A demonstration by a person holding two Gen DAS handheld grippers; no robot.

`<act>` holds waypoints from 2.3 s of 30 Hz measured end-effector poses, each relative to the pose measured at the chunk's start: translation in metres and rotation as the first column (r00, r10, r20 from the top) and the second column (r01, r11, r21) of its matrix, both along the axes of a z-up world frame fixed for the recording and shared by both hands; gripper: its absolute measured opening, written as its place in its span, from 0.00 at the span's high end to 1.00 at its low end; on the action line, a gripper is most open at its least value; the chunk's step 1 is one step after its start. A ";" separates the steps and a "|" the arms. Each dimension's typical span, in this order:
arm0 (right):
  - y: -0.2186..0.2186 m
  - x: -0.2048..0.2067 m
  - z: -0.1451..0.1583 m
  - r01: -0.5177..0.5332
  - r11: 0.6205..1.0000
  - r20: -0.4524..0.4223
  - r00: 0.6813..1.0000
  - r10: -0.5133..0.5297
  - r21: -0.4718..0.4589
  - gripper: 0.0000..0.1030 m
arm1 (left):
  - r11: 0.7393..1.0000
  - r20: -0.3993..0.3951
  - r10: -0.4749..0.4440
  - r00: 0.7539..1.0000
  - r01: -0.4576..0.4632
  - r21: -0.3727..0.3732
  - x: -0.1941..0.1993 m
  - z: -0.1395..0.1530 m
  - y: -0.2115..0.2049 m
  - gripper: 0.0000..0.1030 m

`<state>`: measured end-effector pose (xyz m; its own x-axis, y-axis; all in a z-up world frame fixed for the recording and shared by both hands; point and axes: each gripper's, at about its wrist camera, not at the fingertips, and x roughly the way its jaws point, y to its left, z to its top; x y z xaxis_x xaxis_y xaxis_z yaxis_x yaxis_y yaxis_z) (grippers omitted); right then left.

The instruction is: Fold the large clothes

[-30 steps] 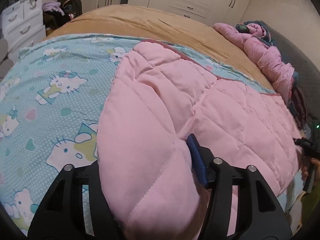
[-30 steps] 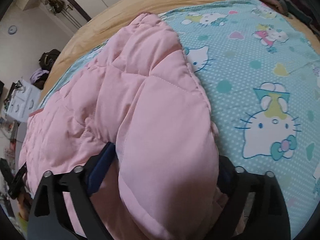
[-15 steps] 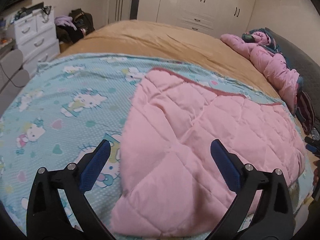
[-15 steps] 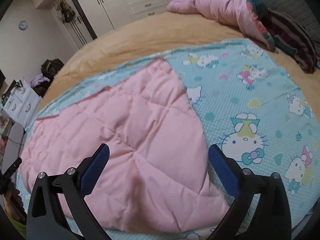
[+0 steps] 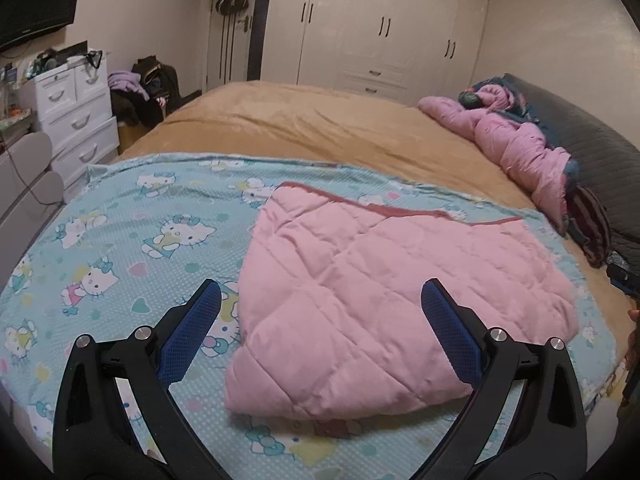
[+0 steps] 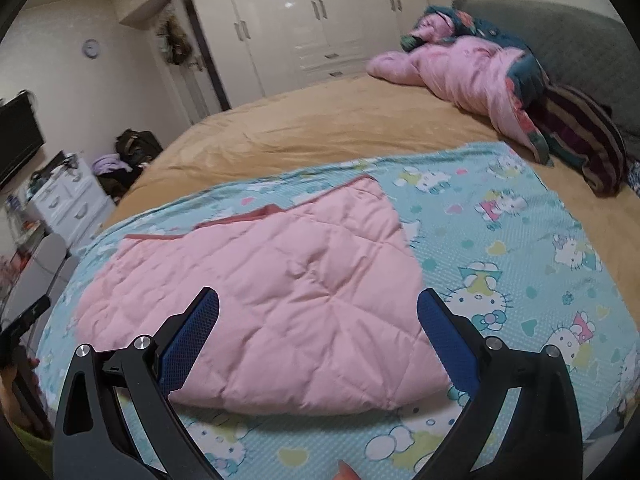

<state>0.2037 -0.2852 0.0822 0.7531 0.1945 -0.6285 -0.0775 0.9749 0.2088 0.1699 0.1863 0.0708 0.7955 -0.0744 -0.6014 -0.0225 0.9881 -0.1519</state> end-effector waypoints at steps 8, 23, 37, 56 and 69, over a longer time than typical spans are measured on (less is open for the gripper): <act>0.022 -0.051 0.009 -0.007 0.996 0.068 0.998 0.013 -0.083 0.04 | 0.998 0.052 -0.047 0.998 0.045 0.035 -0.038 0.006 -0.024 0.09; 0.041 -0.104 -0.046 0.018 0.995 0.085 0.996 -0.009 -0.098 0.04 | 0.997 0.044 -0.057 0.997 0.055 0.046 -0.087 -0.033 -0.047 0.09; 0.044 -0.115 -0.074 -0.010 0.999 -0.010 1.000 0.010 -0.050 0.04 | 0.997 0.023 -0.077 0.997 0.076 0.028 -0.096 -0.051 -0.060 0.09; 0.055 -0.115 -0.072 -0.041 0.997 -0.012 0.999 0.040 -0.068 0.04 | 0.997 -0.008 -0.057 0.998 0.057 0.049 -0.093 -0.055 -0.060 0.09; 0.057 -0.116 -0.070 -0.045 0.996 -0.013 0.999 0.044 -0.072 0.04 | 0.997 -0.010 -0.055 0.998 0.055 0.054 -0.092 -0.053 -0.062 0.09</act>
<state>0.0878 -0.2280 0.0120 0.7373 0.1812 -0.6508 -0.1191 0.9831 0.1388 0.0777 0.1248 0.0179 0.7860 -0.0853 -0.6124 0.0313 0.9947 -0.0983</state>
